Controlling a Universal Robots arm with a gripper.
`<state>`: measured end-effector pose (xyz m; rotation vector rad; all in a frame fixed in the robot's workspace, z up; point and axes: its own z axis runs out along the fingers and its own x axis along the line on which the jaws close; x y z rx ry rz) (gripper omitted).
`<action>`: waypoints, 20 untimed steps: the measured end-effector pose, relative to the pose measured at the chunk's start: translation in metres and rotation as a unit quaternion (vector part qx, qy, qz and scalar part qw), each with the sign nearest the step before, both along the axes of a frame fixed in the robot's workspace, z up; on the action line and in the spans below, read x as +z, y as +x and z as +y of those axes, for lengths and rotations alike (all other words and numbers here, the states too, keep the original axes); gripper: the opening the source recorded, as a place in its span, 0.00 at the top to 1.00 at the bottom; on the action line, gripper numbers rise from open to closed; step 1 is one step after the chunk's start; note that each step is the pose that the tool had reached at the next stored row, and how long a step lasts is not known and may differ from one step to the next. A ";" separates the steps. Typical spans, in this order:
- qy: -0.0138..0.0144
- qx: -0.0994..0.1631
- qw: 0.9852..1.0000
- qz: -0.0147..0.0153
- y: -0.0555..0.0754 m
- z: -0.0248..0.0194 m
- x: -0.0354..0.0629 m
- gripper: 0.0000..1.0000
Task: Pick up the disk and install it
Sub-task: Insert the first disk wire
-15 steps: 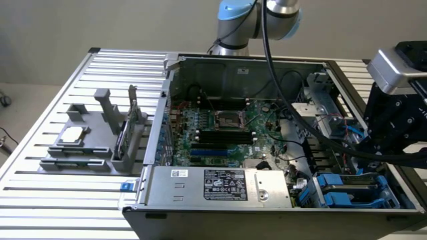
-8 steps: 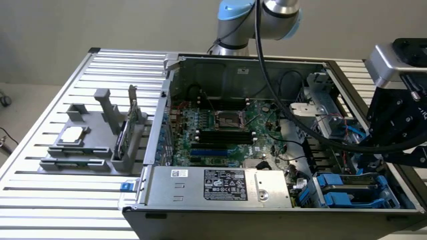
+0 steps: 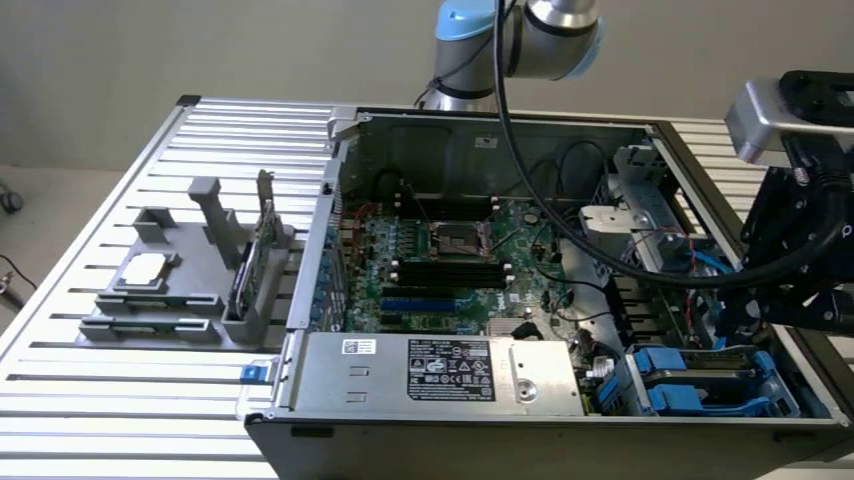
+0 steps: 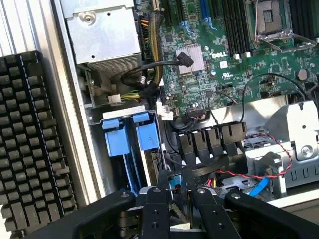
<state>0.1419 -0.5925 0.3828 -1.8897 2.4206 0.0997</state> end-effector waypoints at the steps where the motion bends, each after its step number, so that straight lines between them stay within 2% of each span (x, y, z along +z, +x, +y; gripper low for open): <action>1: 0.000 -0.009 1.000 0.000 0.000 0.0000 0.0000 0.75; 5: 0.000 -0.046 0.999 0.000 0.000 0.0000 -0.0004 0.75; 10: 0.000 -0.091 0.996 0.000 0.000 0.0000 -0.0008 0.75; 15: 0.000 -0.136 0.991 0.000 0.000 0.0000 -0.0011 0.75; 18: 0.000 -0.163 0.987 0.000 0.000 0.0000 -0.0013 0.75; 20: 0.000 -0.181 0.983 0.000 0.000 0.0000 -0.0015 0.75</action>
